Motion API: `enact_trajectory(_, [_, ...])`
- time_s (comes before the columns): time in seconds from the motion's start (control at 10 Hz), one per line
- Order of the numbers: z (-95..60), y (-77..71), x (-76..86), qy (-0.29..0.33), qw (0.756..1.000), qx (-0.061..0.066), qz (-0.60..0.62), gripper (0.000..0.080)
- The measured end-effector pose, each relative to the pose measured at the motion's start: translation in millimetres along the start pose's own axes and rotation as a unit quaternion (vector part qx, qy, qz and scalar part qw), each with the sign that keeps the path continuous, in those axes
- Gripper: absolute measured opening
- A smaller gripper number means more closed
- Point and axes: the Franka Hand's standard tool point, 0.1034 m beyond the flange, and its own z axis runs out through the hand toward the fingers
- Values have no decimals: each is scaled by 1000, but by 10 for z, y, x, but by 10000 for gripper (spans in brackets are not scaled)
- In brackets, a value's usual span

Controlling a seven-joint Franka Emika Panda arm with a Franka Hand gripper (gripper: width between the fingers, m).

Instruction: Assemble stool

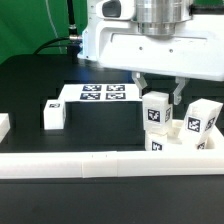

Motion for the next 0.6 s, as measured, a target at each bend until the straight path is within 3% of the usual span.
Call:
enact_trajectory(0.4, [3,-1,-4,-1,993,1,122,335])
enact_trajectory(0.6, [3,-2,-28,-4,969,6,246,335])
